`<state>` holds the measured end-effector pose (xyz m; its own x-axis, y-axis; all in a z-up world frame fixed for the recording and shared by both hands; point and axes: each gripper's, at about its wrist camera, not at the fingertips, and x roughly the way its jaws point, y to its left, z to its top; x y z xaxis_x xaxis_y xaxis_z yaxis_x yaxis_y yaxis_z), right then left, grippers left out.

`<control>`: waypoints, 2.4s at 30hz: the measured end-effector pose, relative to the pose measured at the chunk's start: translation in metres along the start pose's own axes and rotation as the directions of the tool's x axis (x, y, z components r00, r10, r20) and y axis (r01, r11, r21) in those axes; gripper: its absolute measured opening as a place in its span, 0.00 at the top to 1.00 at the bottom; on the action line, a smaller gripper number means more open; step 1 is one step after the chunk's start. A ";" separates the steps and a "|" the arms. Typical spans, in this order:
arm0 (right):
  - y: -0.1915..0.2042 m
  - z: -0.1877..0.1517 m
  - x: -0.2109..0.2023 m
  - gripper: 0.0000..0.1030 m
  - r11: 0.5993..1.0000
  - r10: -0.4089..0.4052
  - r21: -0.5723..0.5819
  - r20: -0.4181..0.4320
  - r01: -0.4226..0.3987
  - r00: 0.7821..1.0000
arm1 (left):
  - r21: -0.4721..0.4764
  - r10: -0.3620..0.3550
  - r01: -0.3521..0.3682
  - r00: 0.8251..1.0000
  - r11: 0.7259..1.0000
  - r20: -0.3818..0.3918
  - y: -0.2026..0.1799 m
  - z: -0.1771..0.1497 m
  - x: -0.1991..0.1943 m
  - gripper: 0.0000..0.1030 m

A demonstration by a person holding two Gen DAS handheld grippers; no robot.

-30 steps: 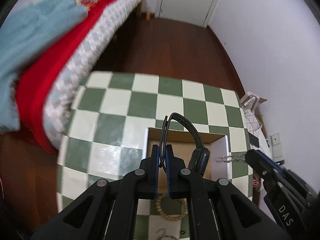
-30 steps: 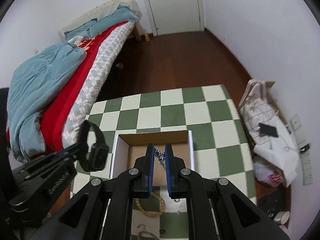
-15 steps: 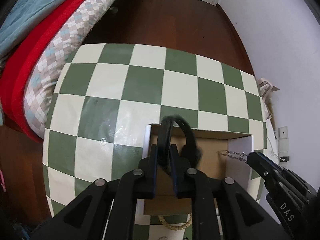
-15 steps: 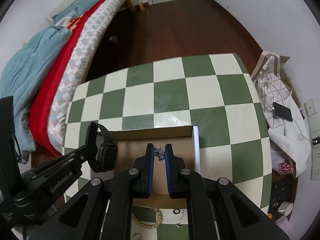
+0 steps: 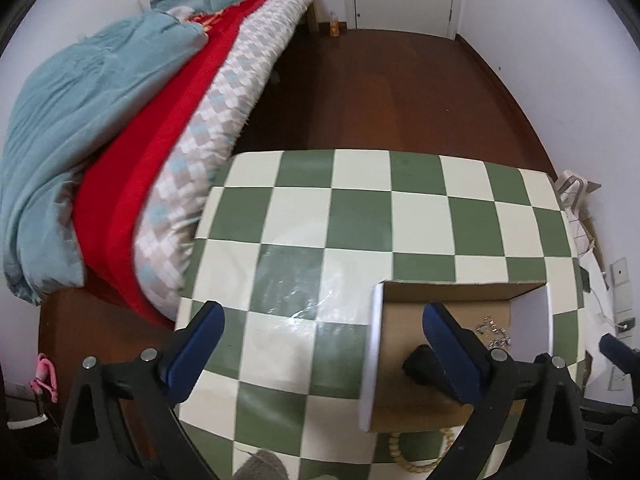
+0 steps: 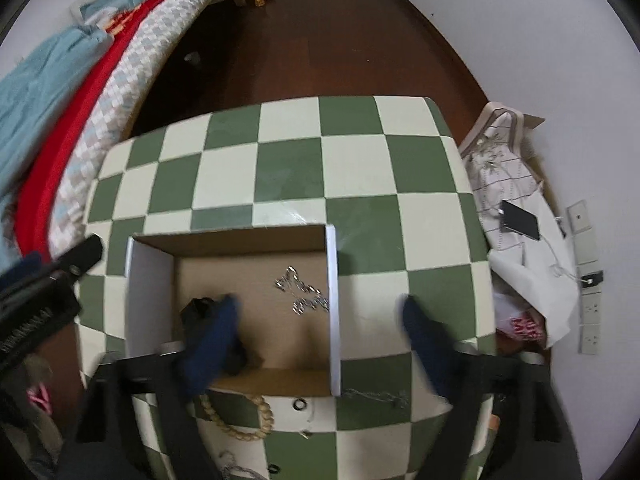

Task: Organize jewelry
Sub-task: 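Open both grippers to drop the band and necklace into the box, then withdraw both grippers from the box toward the remaining jewelry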

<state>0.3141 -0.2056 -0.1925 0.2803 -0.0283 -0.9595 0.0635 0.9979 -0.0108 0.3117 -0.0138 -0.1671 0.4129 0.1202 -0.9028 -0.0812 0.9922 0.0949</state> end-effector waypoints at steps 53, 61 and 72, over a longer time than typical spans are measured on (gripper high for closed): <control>-0.018 -0.200 -0.144 0.30 0.996 0.068 0.032 0.242 -0.078 0.968 | -0.001 0.076 -0.077 0.984 0.997 0.162 0.011 -0.203 -0.129 0.01; -0.046 -0.234 -0.064 0.50 0.986 0.117 0.109 0.101 -0.128 0.988 | 0.085 -0.006 0.013 0.997 0.996 -0.082 -0.030 -0.254 -0.030 0.06; -0.063 -0.239 -0.014 0.50 0.982 0.101 0.155 0.039 -0.106 0.994 | 0.135 -0.078 0.093 0.991 0.986 -0.113 -0.067 -0.255 0.007 0.50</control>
<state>0.0769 -0.2547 -0.2457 0.3224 0.0704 -0.9440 0.1808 0.9743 0.1344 0.0885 -0.0881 -0.2872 0.3128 0.0383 -0.9490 0.0810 0.9945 0.0668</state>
